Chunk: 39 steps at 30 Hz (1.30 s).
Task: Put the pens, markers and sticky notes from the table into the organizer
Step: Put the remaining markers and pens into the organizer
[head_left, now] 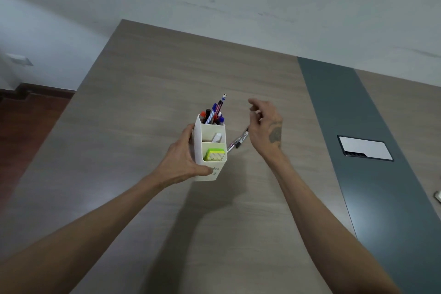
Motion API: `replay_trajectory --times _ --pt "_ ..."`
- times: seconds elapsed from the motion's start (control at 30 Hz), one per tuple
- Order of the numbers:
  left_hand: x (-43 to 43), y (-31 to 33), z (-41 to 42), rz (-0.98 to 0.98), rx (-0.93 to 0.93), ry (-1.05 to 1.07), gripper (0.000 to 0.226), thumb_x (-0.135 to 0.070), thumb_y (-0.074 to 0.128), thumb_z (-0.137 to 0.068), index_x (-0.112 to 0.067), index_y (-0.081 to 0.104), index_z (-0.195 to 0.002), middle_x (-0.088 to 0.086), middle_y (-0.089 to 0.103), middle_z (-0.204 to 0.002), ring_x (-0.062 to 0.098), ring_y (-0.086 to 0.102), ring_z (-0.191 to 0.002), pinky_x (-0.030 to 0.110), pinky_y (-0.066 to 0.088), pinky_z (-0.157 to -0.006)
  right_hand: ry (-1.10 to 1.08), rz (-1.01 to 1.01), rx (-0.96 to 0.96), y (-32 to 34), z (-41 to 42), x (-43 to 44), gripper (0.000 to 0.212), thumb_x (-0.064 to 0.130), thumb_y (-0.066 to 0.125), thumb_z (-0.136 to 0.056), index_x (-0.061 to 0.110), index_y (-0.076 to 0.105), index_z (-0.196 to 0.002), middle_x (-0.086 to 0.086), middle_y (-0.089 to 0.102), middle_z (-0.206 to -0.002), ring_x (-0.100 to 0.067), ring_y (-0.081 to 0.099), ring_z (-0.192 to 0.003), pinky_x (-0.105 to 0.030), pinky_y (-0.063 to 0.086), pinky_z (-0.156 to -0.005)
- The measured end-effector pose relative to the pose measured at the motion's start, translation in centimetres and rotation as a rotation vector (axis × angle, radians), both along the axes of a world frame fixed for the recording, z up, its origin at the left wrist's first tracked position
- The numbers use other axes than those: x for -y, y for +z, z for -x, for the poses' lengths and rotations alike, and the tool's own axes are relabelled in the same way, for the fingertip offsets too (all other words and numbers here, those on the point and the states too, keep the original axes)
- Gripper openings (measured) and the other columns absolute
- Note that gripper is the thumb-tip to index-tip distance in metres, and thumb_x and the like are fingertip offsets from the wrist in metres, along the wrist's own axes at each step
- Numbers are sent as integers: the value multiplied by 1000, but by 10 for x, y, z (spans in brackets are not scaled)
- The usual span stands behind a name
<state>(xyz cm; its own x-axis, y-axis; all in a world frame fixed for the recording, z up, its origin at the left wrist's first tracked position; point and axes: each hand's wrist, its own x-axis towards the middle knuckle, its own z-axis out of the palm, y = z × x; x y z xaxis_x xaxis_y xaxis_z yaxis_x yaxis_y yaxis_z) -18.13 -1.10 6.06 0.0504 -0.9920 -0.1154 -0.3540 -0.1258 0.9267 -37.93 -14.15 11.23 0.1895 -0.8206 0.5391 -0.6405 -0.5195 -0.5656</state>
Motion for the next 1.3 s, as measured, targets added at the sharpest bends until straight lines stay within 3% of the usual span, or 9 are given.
replay_trajectory --times 0.1,0.2,0.27,0.37,0.53,0.63,0.9,1.07,1.3 --pt "2 -11 -9 -20 -1 43 125 -44 91 -49 -34 26 -155 -29 57 -125 -5 61 -111 9 49 -81 -12 -316 -194 -51 10 11 31 -1 54 -91 6 69 -117 -16 68 -106 -29 65 -94 -38 53 -88" --pt "6 -20 -18 -39 5 82 123 -37 94 -54 -30 26 -156 -30 56 -123 -5 61 -108 8 50 -78 112 -643 -480 -110 12 5 43 20 49 -91 9 62 -130 -19 58 -129 -33 55 -121 -33 39 -105" --pt "8 -26 -20 -44 14 92 121 -30 98 -60 -29 26 -157 -22 57 -127 4 62 -111 15 52 -84 179 -724 -624 -140 11 -1 52 35 42 -87 16 58 -133 -17 51 -133 -34 52 -121 -33 40 -105" --pt "8 -34 -24 -34 15 118 119 -29 98 -59 -31 29 -156 -22 59 -129 5 64 -114 20 56 -86 138 -704 -723 -161 6 -9 42 29 46 -93 27 50 -134 -13 47 -125 -35 53 -107 -42 47 -99" --pt "5 -38 -34 -26 -12 160 119 -39 96 -52 -38 33 -152 -21 61 -134 6 65 -118 36 60 -93 198 -464 -630 -167 23 -31 20 32 57 -92 20 61 -106 -7 52 -103 -27 54 -95 -35 49 -85" --pt "3 -38 -35 -40 -12 153 119 -46 94 -49 -36 33 -151 -22 60 -132 4 64 -118 36 60 -93 194 -447 -566 -166 40 -51 21 37 42 -91 21 54 -98 -4 54 -94 -28 55 -90 -37 49 -76" --pt "2 -31 -35 -49 -37 145 122 -49 91 -47 -33 32 -153 -24 60 -128 -1 62 -115 21 56 -85 109 -409 -312 -151 56 -57 29 14 47 -87 22 43 -114 3 57 -92 -18 55 -84 -40 51 -73" --pt "1 -20 -35 -41 -35 146 122 -47 91 -47 -34 32 -152 -24 60 -127 -1 62 -114 21 56 -84 68 -420 76 -82 43 -43 35 5 68 -88 15 50 -117 6 64 -83 -14 62 -68 -31 54 -65" --pt "6 -4 -26 -10 -11 124 113 -22 98 -58 -34 34 -151 -24 62 -127 -10 63 -109 9 53 -75 75 -345 442 48 14 -30 47 11 83 -78 15 51 -112 -3 76 -89 -18 73 -75 -35 61 -69"
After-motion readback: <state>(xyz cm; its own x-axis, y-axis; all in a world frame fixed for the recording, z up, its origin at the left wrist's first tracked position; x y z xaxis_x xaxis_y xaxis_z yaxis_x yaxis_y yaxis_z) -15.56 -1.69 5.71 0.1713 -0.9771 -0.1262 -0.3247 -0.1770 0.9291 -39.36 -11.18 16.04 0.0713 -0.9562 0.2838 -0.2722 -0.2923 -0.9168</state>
